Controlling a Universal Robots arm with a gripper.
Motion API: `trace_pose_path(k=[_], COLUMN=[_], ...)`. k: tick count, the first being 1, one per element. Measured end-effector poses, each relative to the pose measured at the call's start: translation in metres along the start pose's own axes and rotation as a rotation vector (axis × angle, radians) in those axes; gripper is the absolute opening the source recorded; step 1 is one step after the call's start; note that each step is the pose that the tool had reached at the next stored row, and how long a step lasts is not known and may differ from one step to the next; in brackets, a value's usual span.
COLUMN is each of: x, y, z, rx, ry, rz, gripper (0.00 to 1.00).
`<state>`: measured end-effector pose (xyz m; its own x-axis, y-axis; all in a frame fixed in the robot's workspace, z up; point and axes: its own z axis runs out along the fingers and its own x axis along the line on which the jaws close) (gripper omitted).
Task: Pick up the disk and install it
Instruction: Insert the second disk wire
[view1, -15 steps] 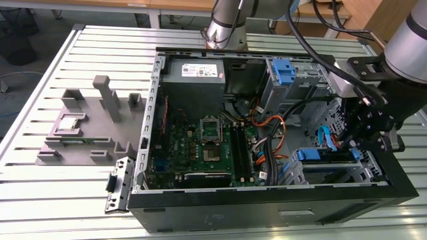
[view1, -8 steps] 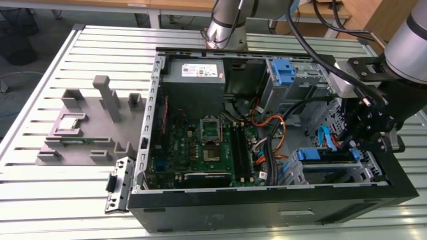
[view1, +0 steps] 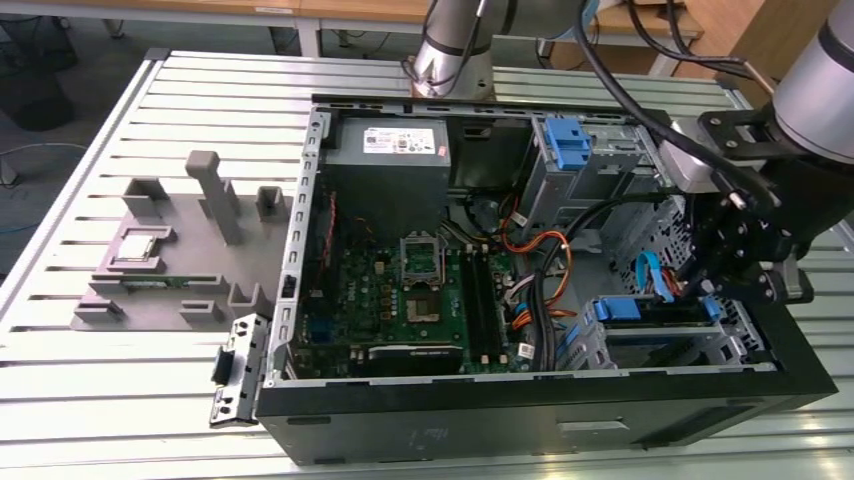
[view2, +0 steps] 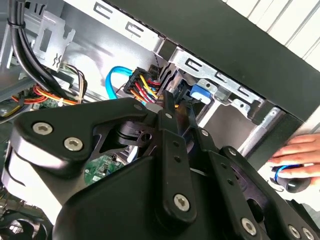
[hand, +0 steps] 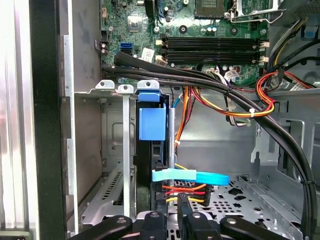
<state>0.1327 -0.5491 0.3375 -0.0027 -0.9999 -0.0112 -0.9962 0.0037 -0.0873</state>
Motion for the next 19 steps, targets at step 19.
trace_pose_path(k=[19], x=[-0.0002], y=[-0.0013], z=[-0.0111], rx=[-0.0631], ry=[0.0002], rz=[0.001], gripper=[0.24])
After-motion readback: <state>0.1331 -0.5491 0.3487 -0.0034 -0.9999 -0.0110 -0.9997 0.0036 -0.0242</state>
